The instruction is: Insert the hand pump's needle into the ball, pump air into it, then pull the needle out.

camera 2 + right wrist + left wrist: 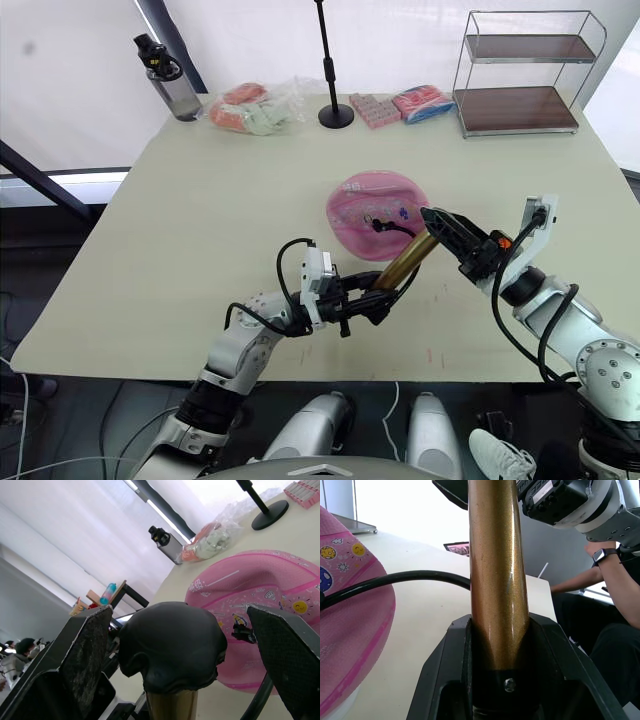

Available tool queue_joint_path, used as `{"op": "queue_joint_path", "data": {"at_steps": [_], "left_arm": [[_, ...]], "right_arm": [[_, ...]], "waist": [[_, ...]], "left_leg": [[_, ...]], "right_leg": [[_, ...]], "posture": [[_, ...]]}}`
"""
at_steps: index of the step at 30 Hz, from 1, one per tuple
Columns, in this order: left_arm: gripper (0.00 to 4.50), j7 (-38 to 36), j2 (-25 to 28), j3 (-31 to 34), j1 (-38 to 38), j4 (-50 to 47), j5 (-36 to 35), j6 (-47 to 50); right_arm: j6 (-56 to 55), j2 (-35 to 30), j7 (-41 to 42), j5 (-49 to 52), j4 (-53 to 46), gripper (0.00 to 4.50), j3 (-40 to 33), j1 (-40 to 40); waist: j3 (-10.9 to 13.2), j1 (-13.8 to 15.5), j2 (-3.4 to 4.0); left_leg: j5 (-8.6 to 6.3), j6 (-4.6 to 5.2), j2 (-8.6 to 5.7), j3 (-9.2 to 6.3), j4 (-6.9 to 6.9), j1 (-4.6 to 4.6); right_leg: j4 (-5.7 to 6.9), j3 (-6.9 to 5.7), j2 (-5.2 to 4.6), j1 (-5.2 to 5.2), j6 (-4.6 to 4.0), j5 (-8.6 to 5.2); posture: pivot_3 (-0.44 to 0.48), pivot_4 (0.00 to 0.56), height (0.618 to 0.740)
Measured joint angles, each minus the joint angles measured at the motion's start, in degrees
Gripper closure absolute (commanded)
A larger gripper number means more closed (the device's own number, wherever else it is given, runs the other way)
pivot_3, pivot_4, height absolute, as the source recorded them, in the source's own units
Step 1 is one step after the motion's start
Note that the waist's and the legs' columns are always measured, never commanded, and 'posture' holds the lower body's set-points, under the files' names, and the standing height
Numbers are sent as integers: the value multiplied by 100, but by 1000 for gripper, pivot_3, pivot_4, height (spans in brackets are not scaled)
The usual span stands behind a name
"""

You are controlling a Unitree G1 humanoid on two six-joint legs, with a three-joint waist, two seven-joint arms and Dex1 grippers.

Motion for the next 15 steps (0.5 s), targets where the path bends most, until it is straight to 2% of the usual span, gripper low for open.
{"op": "queue_joint_path", "data": {"at_steps": [15], "left_arm": [[3427, 22, -20, -9, 56, 0, -2, 13]], "right_arm": [[-187, 228, 29, -341, -75, 0, 98, -38]], "waist": [[0, -3, 1]], "left_leg": [[0, 0, 0, 0, 0, 0]], "right_leg": [[1, 0, 0, -1, 0, 0]], "posture": [[0, 150, 736]]}}
